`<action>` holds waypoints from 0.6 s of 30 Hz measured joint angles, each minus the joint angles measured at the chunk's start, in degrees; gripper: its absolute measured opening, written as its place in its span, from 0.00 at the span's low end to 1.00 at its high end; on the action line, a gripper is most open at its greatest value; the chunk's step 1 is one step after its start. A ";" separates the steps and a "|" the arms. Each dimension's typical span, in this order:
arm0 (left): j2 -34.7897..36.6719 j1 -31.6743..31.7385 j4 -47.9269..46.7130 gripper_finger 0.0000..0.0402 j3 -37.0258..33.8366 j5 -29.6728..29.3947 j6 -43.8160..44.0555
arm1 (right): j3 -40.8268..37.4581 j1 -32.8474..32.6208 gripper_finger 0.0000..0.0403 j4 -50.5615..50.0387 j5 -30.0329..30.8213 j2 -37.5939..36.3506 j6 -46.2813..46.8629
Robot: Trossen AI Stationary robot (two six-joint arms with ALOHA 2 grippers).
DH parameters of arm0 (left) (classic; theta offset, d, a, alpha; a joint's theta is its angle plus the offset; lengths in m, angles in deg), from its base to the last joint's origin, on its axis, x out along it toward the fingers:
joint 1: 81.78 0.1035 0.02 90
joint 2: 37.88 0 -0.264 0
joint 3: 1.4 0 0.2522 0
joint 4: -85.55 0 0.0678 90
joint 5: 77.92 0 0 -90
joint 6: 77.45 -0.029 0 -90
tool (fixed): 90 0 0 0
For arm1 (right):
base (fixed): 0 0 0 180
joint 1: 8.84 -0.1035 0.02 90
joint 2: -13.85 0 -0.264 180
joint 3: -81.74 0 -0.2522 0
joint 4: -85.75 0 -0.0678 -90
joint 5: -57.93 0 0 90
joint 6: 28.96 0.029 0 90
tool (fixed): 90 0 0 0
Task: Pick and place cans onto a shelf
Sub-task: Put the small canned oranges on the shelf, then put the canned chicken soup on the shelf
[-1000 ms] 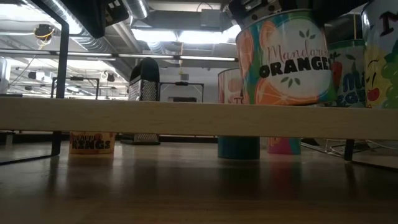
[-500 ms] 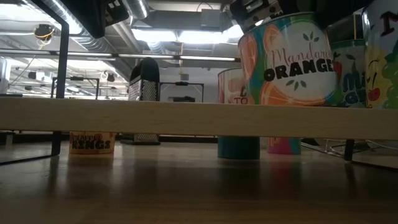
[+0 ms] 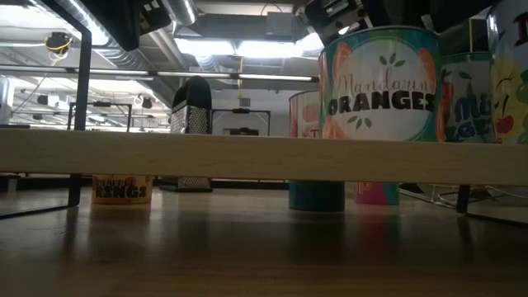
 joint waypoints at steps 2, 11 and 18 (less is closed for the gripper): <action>0.00 -0.02 0.00 0.10 0.00 0.00 0.00 | 0.00 0.00 0.18 0.00 0.00 0.00 0.00; 0.00 0.00 0.30 0.10 0.00 0.00 -0.02 | 1.18 0.00 0.18 0.28 -0.02 -1.14 0.00; 0.00 0.03 4.40 0.10 0.00 -3.75 -0.47 | 6.83 0.24 0.18 -6.21 0.00 -3.27 -0.26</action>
